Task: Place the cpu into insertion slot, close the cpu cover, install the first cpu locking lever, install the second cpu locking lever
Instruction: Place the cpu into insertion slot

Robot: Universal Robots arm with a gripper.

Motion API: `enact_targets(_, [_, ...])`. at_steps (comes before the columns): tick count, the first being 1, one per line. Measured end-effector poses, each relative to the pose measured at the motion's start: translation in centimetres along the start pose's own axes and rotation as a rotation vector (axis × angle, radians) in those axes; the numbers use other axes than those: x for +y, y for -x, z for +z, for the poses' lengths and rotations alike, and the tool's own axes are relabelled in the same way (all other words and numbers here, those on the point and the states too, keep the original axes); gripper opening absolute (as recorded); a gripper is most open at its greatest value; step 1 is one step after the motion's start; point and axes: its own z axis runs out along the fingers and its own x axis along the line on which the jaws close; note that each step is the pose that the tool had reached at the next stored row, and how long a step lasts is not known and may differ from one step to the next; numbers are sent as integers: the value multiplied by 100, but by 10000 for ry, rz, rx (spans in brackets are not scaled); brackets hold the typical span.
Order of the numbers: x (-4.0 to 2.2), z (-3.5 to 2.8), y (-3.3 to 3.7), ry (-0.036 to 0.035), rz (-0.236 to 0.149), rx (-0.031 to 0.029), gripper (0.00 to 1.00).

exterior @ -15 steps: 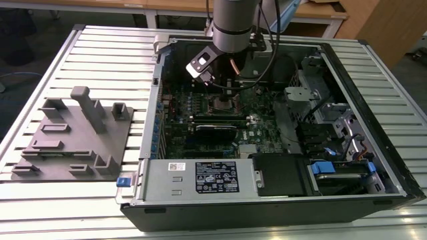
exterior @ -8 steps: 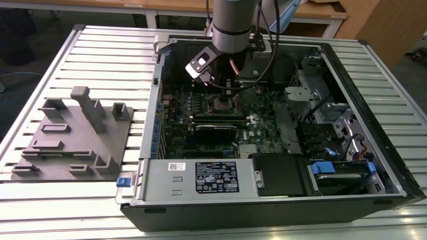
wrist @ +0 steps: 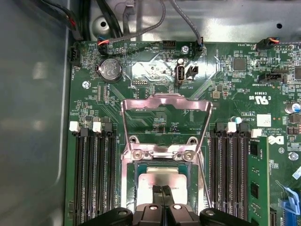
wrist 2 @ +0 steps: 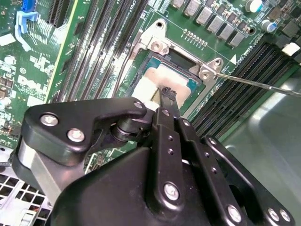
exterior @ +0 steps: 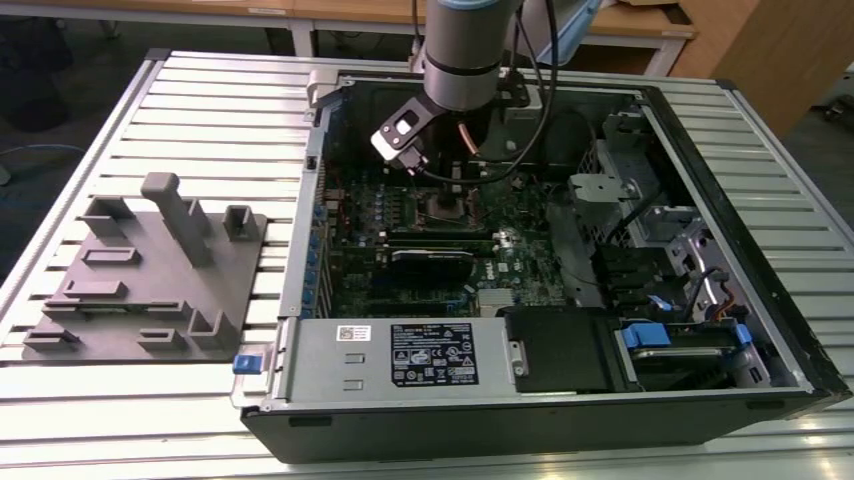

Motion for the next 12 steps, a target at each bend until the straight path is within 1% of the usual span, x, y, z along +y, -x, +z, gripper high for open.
enact_targets(2, [-1,18,1,0,0,0,11])
enact_targets(6, [-1,23,0,1,1,1,11])
enact_targets(8, [-2,48,2,0,0,0,11])
enact_targets(12, [-3,52,2,-2,0,-3,11])
